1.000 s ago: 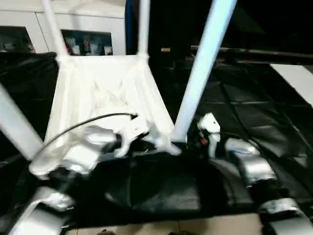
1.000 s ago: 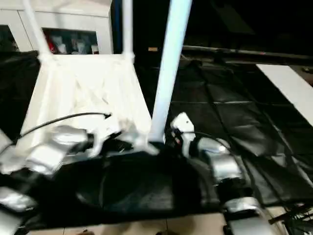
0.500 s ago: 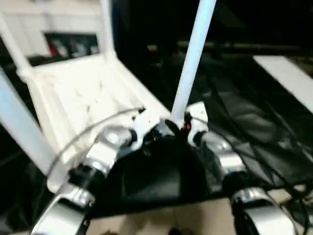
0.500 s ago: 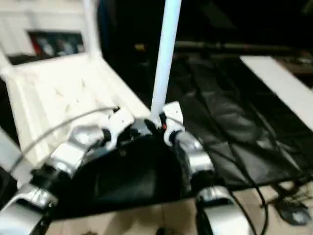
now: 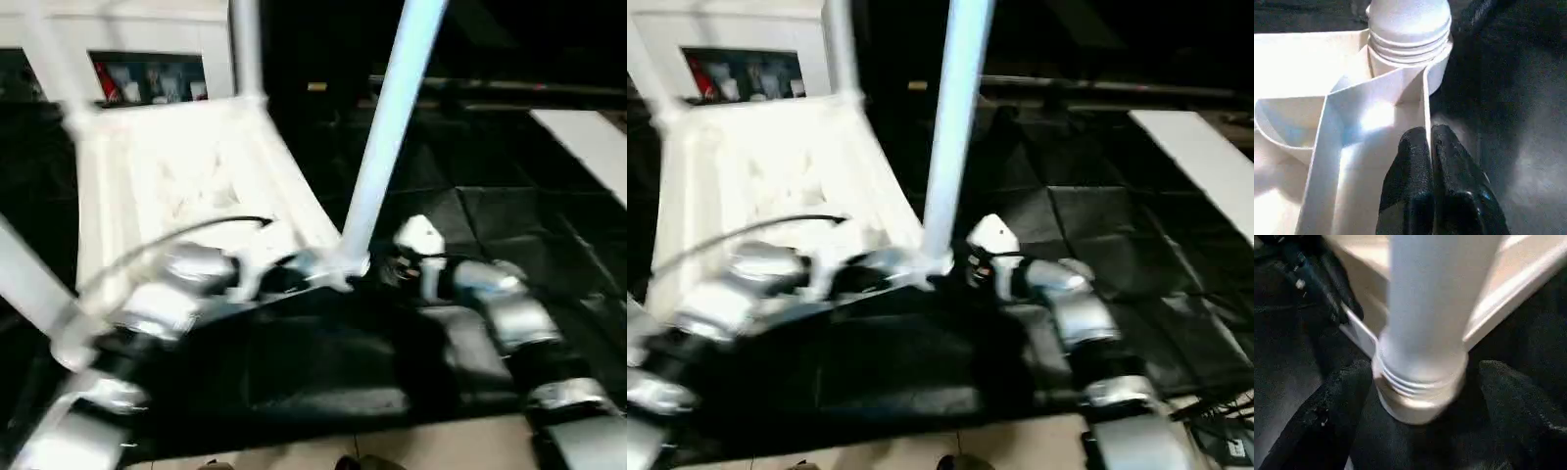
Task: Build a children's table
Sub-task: Rotate leg to tighten
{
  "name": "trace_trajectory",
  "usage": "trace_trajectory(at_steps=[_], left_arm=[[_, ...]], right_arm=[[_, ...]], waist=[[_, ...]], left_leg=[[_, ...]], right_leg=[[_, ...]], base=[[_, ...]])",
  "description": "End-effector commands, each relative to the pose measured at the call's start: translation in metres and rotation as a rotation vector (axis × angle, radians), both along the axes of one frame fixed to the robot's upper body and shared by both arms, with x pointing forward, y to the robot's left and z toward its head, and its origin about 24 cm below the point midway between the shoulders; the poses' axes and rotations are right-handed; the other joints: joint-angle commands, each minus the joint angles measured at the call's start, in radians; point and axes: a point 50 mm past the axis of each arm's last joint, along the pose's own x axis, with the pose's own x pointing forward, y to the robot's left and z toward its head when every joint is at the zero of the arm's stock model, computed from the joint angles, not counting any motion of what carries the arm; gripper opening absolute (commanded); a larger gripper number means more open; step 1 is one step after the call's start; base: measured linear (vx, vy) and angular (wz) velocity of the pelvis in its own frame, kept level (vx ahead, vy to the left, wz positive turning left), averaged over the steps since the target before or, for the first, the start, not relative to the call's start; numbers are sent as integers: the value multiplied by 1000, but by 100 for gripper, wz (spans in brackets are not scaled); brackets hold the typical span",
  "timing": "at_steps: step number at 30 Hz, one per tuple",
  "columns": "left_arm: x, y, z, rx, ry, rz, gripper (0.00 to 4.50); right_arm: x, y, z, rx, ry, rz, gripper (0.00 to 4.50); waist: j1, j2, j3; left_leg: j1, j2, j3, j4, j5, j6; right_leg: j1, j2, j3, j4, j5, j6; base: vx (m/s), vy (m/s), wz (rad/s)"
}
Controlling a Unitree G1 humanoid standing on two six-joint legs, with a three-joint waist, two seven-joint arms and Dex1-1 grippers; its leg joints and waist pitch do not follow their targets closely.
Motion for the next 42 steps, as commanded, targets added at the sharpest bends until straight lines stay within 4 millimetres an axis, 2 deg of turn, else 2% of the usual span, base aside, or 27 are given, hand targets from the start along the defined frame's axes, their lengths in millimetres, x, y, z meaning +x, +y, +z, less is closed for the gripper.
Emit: trace_trajectory(at_steps=[1, 2, 4, 5, 7, 8, 9, 10, 11, 16, 19, 27, 32, 33, 34, 35, 36, 37, 38, 39, 41, 42], left_arm=[[-17, -3, -16, 27, 136, -107, 0], [-17, -3, -16, 27, 136, -107, 0], [-19, -1, -14, 27, 150, -131, 0], [-19, 0, -13, 24, 150, -133, 0], [-20, 1, -12, 20, 159, -144, 0], [-20, 1, -11, 19, 163, -151, 0], [-20, 1, -11, 18, 163, -152, 0], [-20, 1, -11, 17, 163, -152, 0], [-21, 1, -10, 17, 164, -152, 0], [-21, 0, -10, 16, 165, -153, 0], [-21, 0, -11, 16, 165, -151, 0], [-21, 1, -13, 31, 158, -138, 0], [-13, -2, -13, 15, 90, -30, 0], [-9, -5, -14, 7, 72, 13, 0], [-8, -6, -14, 3, 66, 30, 0], [-4, -11, -16, -4, 45, 76, 0], [-4, -11, -16, -4, 45, 76, 0], [0, -19, -18, -14, 25, 123, 0], [4, -30, -21, -27, 8, 172, 0], [5, -34, -22, -32, 3, 191, 0], [6, -41, -23, -42, 1, 207, 0], [7, -48, -24, -47, -7, 227, 0]], right_arm=[[-4, -1, 3, -2, 13, 69, 380], [-4, -1, 3, -2, 13, 69, 380], [-5, -1, 3, -7, 22, 98, 380], [-6, 0, 3, -5, 26, 112, 380], [-6, 1, 3, -4, 33, 128, 380], [-6, 2, 3, -3, 35, 134, 380], [-6, 4, 3, 2, 36, 138, 380], [-6, 4, 3, 4, 37, 139, 380], [-6, 6, 3, 10, 41, 148, 380], [-7, 11, 2, 19, 52, 165, 380], [-7, 13, 1, 38, 58, 170, 355], [-12, 13, -4, 37, 89, 191, 280], [-11, 16, -14, 49, 110, 91, 273], [-9, 18, -19, 46, 111, 30, 273], [-9, 19, -21, 44, 111, 5, 273], [-6, 22, -28, 41, 119, -93, 272], [-6, 22, -28, 41, 119, -93, 272], [-3, 27, -35, 47, 140, -210, 272], [0, 34, -42, 59, 160, -337, 272], [1, 36, -44, 66, 169, -382, 272], [3, 41, -47, 73, 178, -444, 272], [6, 45, -49, 75, 189, -514, 272]], waist=[[2, -3, -73], [3, -2, -71], [5, -3, -67], [9, -2, -63], [11, 0, -60], [11, 0, -60], [13, 0, -61], [13, 0, -61], [14, 0, -61], [14, -1, -65], [15, -1, -66], [16, -2, -67], [20, -5, -66], [19, -5, -61], [20, -5, -60], [19, -5, -58], [18, -7, -57], [15, -6, -57], [13, -7, -56], [7, -7, -52], [2, -4, -53], [-2, -3, -50]], left_leg=[[-19, 11, 15, -49, 84, 179], [-20, 14, 15, -48, 99, 196], [-17, 16, 16, -50, 65, 189], [-18, 18, 16, -55, 8, 153], [-14, 21, 17, -59, -46, 110], [-13, 21, 17, -60, -59, 98], [-11, 21, 17, -63, -83, 72], [-11, 21, 17, -63, -83, 72], [-14, 20, 17, -64, -86, 59], [-18, 18, 16, -62, -51, 57], [-18, 17, 17, -60, -27, 65], [-19, 17, 16, -60, -32, 62], [-17, 17, 16, -60, -35, 57], [-17, 17, 17, -63, -76, 45], [-15, 17, 17, -65, -94, 37], [-15, 15, 17, -66, -125, 23], [-16, 15, 16, -68, -138, 15], [-21, 14, 11, -71, -157, 0], [-19, 13, 11, -72, -167, -6], [-14, 8, 7, -73, -229, -20], [-15, 8, 2, -73, -259, -17], [-9, 8, 0, -74, -282, -12]], right_leg=[[83, -45, 59, -35, 47, -298], [78, -44, 60, -33, 39, -307], [76, -43, 61, -40, -13, -302], [78, -43, 62, -48, -101, -280], [74, -41, 63, -56, -164, -258], [74, -40, 63, -57, -175, -252], [74, -38, 64, -58, -187, -241], [74, -38, 64, -58, -187, -241], [76, -36, 65, -57, -177, -236], [80, -35, 65, -49, -125, -237], [81, -34, 64, -45, -90, -249], [83, -34, 64, -46, -98, -246], [82, -35, 64, -48, -104, -242], [78, -35, 64, -57, -175, -222], [78, -36, 63, -62, -209, -211], [73, -36, 63, -69, -275, -188], [75, -35, 62, -73, -310, -173], [77, -35, 60, -77, -370, -139], [74, -34, 58, -82, -398, -125], [68, -35, 51, -98, -518, -75], [67, -38, 45, -111, -587, -35], [59, -37, 40, -119, -605, -27]], base=[[0, 0, 0], [0, 0, 0], [0, 0, 0], [0, 0, 0], [0, 0, 0], [0, 0, 0], [0, 0, 0], [0, 0, 0], [0, 0, 0], [0, 0, 0], [0, 0, 0], [0, 0, 0], [0, 0, 0], [0, 0, 0], [0, 0, 0], [0, 0, 0], [0, 0, 0], [0, 0, 0], [0, 0, 0], [-53, -2, -3], [-55, 4, -6], [0, 0, 0]])
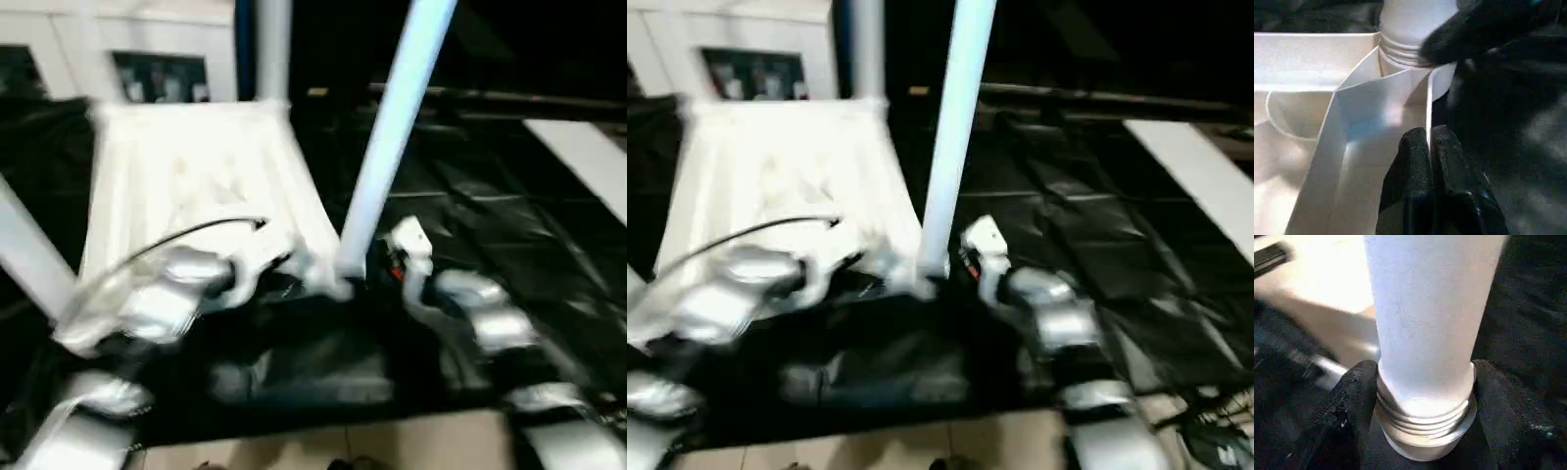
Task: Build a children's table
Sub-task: Rotate leg to tighten
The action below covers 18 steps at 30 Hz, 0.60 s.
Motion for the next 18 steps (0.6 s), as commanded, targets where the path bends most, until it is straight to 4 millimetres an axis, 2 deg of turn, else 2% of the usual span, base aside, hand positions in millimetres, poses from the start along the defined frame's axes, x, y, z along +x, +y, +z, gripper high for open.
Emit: trace_trajectory(at_steps=[1, 2, 3, 4, 5, 6, 7, 8, 9, 10, 11, 13, 14, 16, 18], left_arm=[[-4, -23, -10, -17, 25, 0, 0], [-3, -32, -12, -15, 15, 9, 0], [-4, -35, -12, -12, 12, 8, 0], [-4, -39, -13, -8, 7, 6, 0], [-6, -44, -14, -3, 3, -10, 0], [-7, -48, -15, 2, 1, -22, 0], [-9, -50, -16, 7, 3, -40, 0], [-10, -52, -17, 12, 7, -57, 0], [-11, -52, -17, 13, 7, -59, 0], [-11, -50, -17, 17, 8, -62, 0], [-11, -49, -17, 20, 8, -61, 0], [-11, -43, -18, 29, 8, -60, 0], [-11, -40, -18, 32, 10, -62, 0], [-11, -34, -18, 35, 15, -80, 0], [-12, -23, -17, 39, 33, -105, 0]], right_arm=[[-3, 9, -21, -59, 119, -108, 272], [0, 16, -22, -55, 138, -176, 272], [0, 19, -22, -54, 138, -186, 272], [2, 23, -21, -53, 140, -199, 272], [3, 30, -19, -45, 133, -202, 272], [3, 36, -16, -40, 112, -187, 272], [3, 44, -12, -51, 68, -139, 307], [2, 50, -9, -59, 20, -78, 342], [1, 51, -8, -58, 15, -71, 342], [1, 52, -6, -49, 4, -50, 344], [1, 51, -5, -41, -3, -39, 354], [1, 47, -1, -36, -38, 1, 371], [1, 45, 0, -33, -47, 21, 389], [0, 37, 4, -29, -70, 89, 389], [-3, 20, 7, -62, -93, 215, 389]], waist=[[1, 23, -40], [-4, 19, -36], [-12, 18, -39], [-11, 26, -41], [-19, 36, -43], [-23, 39, -43], [-26, 38, -44], [-26, 39, -46], [-26, 41, -46], [-26, 39, -46], [-23, 38, -47], [-21, 36, -47], [-17, 33, -50], [-13, 32, -51], [-2, 24, -54]], left_leg=[[-11, -2, 4, -79, -323, 15], [-5, -4, 5, -77, -353, 15], [2, -11, 0, -71, -386, 16], [4, -10, -4, -72, -392, 15], [-9, 2, -16, -86, -404, 22], [-12, 6, -18, -90, -415, 24], [-14, 8, -19, -92, -423, 24], [-8, 11, -19, -93, -437, 28], [-8, 12, -20, -94, -437, 28], [-10, 13, -20, -96, -431, 28], [-6, 12, -16, -97, -413, 30], [-10, 14, -15, -98, -393, 33], [-14, 15, -10, -98, -347, 39], [-13, 15, -5, -97, -320, 44], [-14, 14, 6, -92, -271, 62]], right_leg=[[43, -46, 30, -120, -629, -30], [36, -44, 24, -130, -663, -18], [36, -43, 10, -142, -711, 9], [39, -47, 6, -143, -715, 14], [61, -53, -8, -146, -664, 11], [66, -55, -13, -148, -642, 7], [69, -55, -17, -150, -626, 7], [70, -61, -22, -152, -589, -9], [72, -63, -23, -150, -576, -16], [73, -64, -21, -149, -565, -22], [68, -65, -12, -143, -528, -49], [69, -66, -7, -136, -503, -66], [71, -65, 3, -124, -445, -92], [70, -64, 10, -119, -409, -110], [69, -60, 25, -105, -360, -135]], base=[[0, 0, 0], [0, 0, 0], [0, 0, 0], [0, 0, 0], [0, 0, 0], [0, 0, 0], [0, 0, 0], [0, 0, 0], [0, 0, 0], [0, 0, 0], [0, 0, 0], [0, 0, 0], [0, 0, 0], [0, 0, 0], [0, 0, 0]])
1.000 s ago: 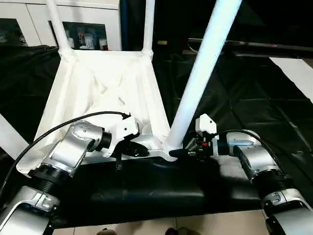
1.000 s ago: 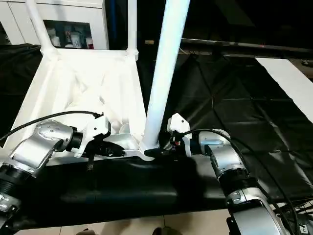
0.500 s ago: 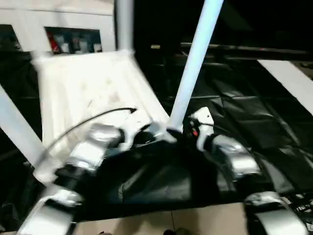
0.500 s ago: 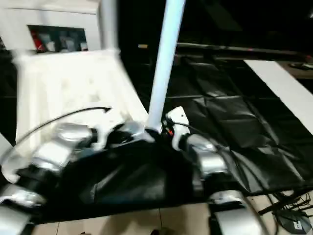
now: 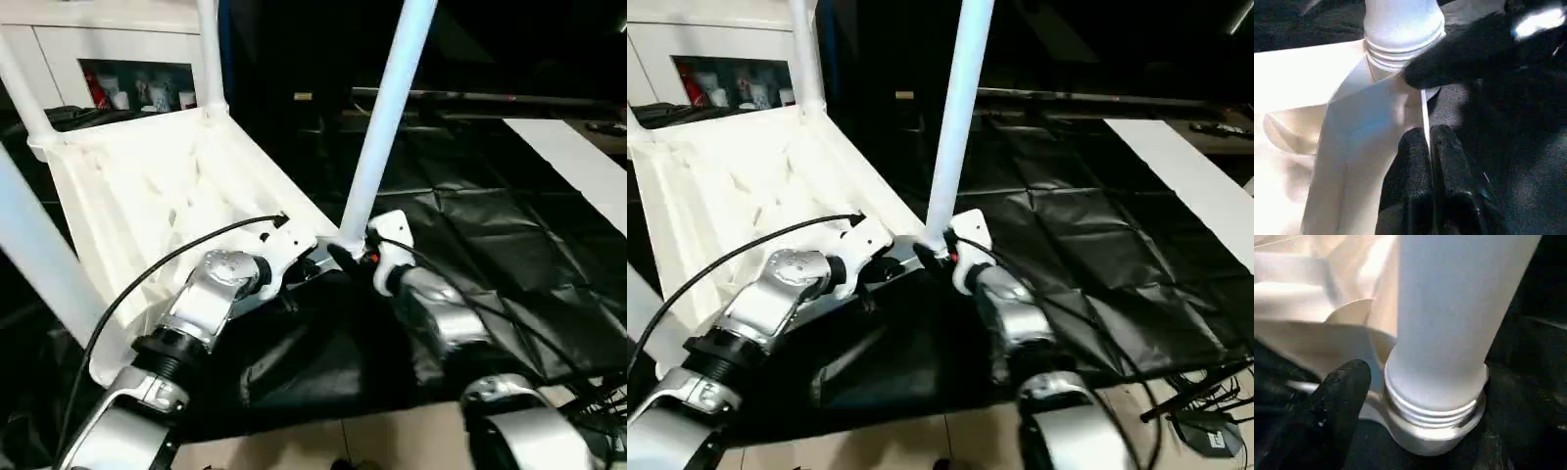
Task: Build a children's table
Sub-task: Rotate leg to tighten
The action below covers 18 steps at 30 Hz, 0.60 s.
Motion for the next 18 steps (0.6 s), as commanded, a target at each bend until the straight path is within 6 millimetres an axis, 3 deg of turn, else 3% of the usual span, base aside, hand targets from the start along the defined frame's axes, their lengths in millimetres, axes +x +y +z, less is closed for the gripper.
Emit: trace_trajectory(at_steps=[1, 3, 4, 5, 6, 8, 9, 12, 15, 18], left_arm=[[-13, -12, -14, 12, 79, -112, 0], [-15, -6, -10, -10, 74, -170, 0], [-15, -4, -10, -9, 84, -180, 0], [-18, 0, -8, -13, 96, -214, 0], [-18, 0, -8, -15, 100, -221, 0], [-25, 8, -6, -21, 133, -299, 0], [-26, 10, -5, -20, 144, -318, 0], [-32, 16, -1, -35, 184, -384, 0], [-35, 19, 1, -42, 202, -411, 0], [-37, 20, 3, -58, 218, -436, 0]], right_arm=[[-7, 16, 7, 7, -26, 209, 389], [-8, 2, 12, -19, -39, 261, 389], [-8, -2, 14, -10, -33, 275, 389], [-9, -8, 17, 2, -27, 301, 389], [-9, -10, 17, 0, -28, 307, 389], [-13, -21, 22, -30, -29, 392, 389], [-14, -24, 23, -42, -22, 423, 389], [-21, -31, 25, -64, 9, 511, 389], [-24, -33, 24, -82, 32, 546, 389], [-27, -35, 21, -115, 44, 580, 389]], waist=[[9, 4, -50], [14, 1, -51], [14, 1, -51], [21, 1, -57], [24, 1, -58], [30, -2, -59], [35, 1, -59], [40, 1, -60], [45, -1, -58], [49, -2, -53]], left_leg=[[-13, 10, 17, -83, -255, 62], [-11, 6, 28, -77, -224, 83], [-11, 6, 28, -77, -224, 83], [-26, 4, 27, -73, -154, 89], [-28, 5, 28, -71, -132, 93], [-27, 3, 30, -68, -88, 103], [-25, 4, 31, -66, -65, 114], [-21, 7, 31, -65, -44, 127], [-22, 7, 32, -67, -53, 118], [-19, 8, 34, -71, -106, 89]], right_leg=[[45, -56, 53, -59, -356, -143], [38, -51, 65, -51, -335, -177], [38, -51, 65, -51, -335, -177], [51, -52, 69, -36, -272, -190], [51, -53, 70, -31, -245, -195], [52, -47, 71, -22, -186, -211], [49, -45, 72, -11, -131, -229], [50, -43, 71, -4, -91, -249], [49, -42, 73, -6, -110, -253], [46, -41, 77, -14, -190, -225]], base=[[0, 0, 0], [63, -62, 18], [53, -58, 11], [0, 0, 0], [47, -52, 2], [0, 0, 0], [0, 0, 0], [0, 0, 0], [0, 0, 0], [0, 0, 0]])
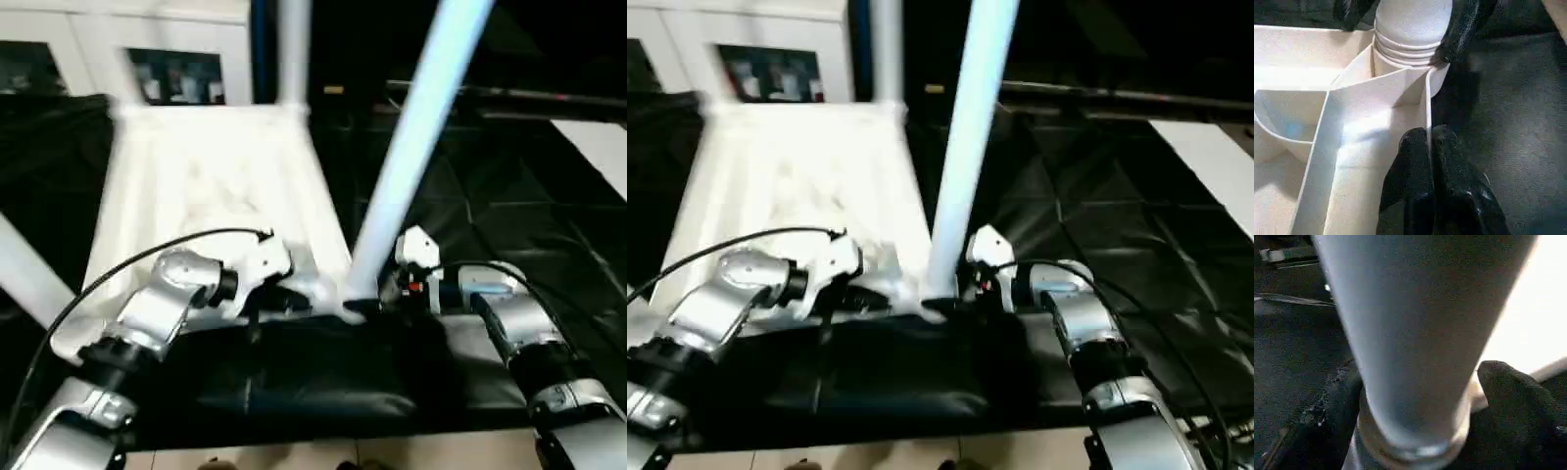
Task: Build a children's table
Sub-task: Rotate leg to tighten
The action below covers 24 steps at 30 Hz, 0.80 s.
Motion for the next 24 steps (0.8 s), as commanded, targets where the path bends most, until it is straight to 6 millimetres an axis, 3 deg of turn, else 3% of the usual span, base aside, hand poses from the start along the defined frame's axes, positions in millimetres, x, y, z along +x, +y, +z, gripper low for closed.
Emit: trace_trajectory(at_steps=[1, 6, 13, 15, 20, 22, 24], left_arm=[[-11, -9, -7, -11, 67, -85, 0], [-11, -8, -6, -15, 71, -85, 0], [-7, -7, -6, -9, 46, -46, 0], [1, -11, -8, -16, 6, 44, 0], [14, -21, -13, -16, -58, 190, 0], [17, -27, -15, -11, -71, 232, 0], [20, -36, -16, -17, -87, 283, 0]], right_arm=[[-3, -6, -2, -38, 6, 17, 389], [-5, -4, 0, -18, 35, 36, 374], [-6, -1, -3, -1, 45, 21, 305], [-4, 3, -8, 41, 49, -69, 285], [7, 12, -25, 51, 85, -382, 275], [10, 16, -31, 55, 98, -493, 275], [15, 21, -36, 80, 127, -629, 274]], waist=[[-5, -1, -54], [-6, 0, -55], [-5, -5, -56], [-5, -4, -55], [-10, -4, -48], [-15, -4, -48], [-24, -3, -48]], left_leg=[[-15, 5, 18, -63, -116, 76], [-17, 4, 18, -63, -122, 65], [-20, 2, 19, -60, -94, 69], [-19, 1, 20, -61, -105, 64], [-19, -2, 17, -67, -172, 30], [-17, -7, 13, -68, -215, 11], [-17, -7, 10, -69, -236, 6]], right_leg=[[74, -45, 54, -63, -197, -207], [72, -43, 56, -64, -211, -189], [75, -43, 56, -61, -188, -187], [73, -43, 56, -65, -209, -180], [65, -41, 52, -86, -383, -113], [63, -44, 46, -100, -495, -61], [60, -44, 42, -108, -535, -35]], base=[[0, 0, 0], [0, 0, 0], [0, 0, 0], [0, 0, 0], [0, 0, 0], [0, 0, 0], [0, 0, 0]])
